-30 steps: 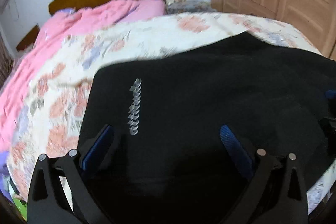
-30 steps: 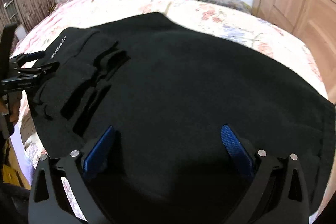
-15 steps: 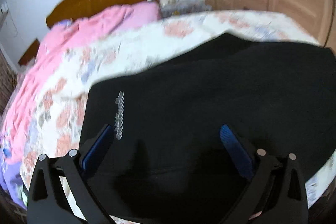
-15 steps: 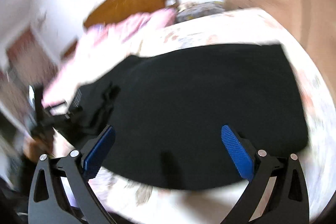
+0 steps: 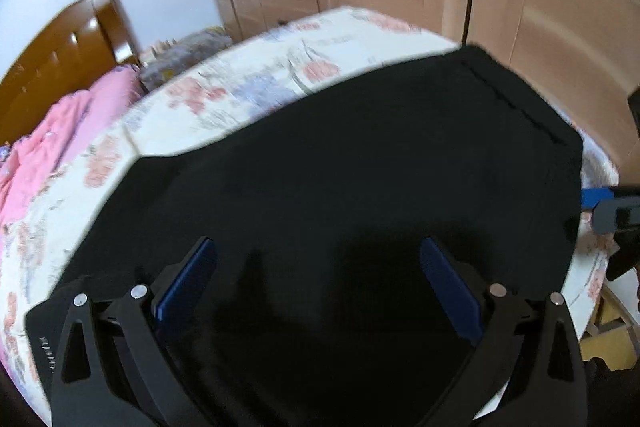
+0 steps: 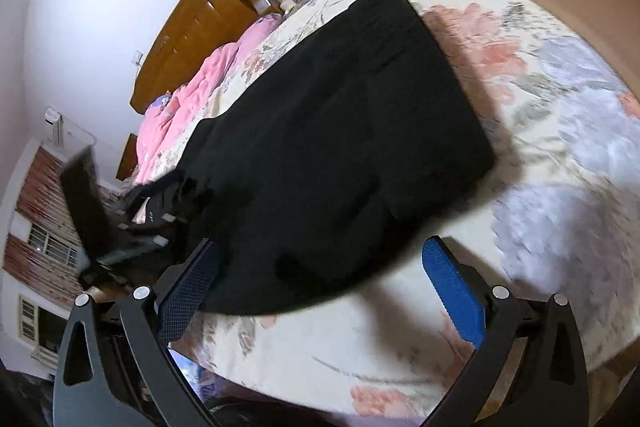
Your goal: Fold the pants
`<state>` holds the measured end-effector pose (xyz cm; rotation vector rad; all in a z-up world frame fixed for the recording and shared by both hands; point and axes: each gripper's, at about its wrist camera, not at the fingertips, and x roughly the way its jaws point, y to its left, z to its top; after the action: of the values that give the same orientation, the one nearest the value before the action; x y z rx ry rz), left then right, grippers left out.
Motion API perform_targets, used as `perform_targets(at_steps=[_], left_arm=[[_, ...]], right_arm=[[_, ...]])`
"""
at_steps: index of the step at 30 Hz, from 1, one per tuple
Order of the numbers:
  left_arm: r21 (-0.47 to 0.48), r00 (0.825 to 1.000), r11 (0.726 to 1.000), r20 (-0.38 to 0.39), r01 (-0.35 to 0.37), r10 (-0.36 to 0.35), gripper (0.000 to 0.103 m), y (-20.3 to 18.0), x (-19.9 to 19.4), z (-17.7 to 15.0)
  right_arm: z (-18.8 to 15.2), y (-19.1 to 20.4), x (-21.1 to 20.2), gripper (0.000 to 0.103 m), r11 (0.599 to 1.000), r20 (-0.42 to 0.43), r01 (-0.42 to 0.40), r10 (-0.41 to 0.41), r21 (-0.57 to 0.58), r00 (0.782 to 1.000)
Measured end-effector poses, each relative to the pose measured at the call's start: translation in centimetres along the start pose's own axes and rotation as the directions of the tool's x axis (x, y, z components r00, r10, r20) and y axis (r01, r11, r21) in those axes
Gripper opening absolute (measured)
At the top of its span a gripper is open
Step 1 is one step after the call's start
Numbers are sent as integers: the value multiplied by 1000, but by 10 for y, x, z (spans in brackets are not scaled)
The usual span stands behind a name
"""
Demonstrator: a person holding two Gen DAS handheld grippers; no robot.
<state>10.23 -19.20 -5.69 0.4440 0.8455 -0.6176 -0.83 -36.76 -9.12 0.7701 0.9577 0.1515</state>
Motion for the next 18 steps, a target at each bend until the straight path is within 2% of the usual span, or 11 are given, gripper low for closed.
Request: perform_targets(at_steps=[3,6,9,10,12,13,14,15,17,18], left_arm=[[-22,998,999,-47,37,-38,102,1,25,-6],[-78,995,993,-30,88,-90,102,10,28,-14],[-67,996,994,-31,87,-89,102,9,31,-14],[-68,995,994,-31,90,-92,102,10,30,-14],[-70,995,993,-37,92,-95,102,10,30,-14],[-69,994,993,-44,93,-96,102,9,30,-14],[-68,994,993,-49,94,-98,102,8,28,-14],[-69,993,993,-62,100,-104,101,9,27,-11],[-74,990,989,-58,125,-129,101,9,19,-1],[-75,989,987,-45,139,-143,101,9,12,5]], right_arm=[[5,2,3,99,1000,-29,0,0,6,1000],[0,0,0,99,999,-46,-32,32,10,998],[1,-2,0,92,999,4,-31,31,43,1000],[2,-2,1,86,998,24,-24,23,53,999],[-2,-3,-1,78,998,71,-15,11,65,997],[-5,-6,-3,68,997,87,-4,-2,74,996],[-7,-9,-4,52,996,104,14,-23,83,994],[-11,-15,-6,43,995,115,11,-23,100,993],[-14,-26,-5,33,990,135,-46,28,135,990],[-16,-25,-4,32,992,150,-41,22,122,988]])
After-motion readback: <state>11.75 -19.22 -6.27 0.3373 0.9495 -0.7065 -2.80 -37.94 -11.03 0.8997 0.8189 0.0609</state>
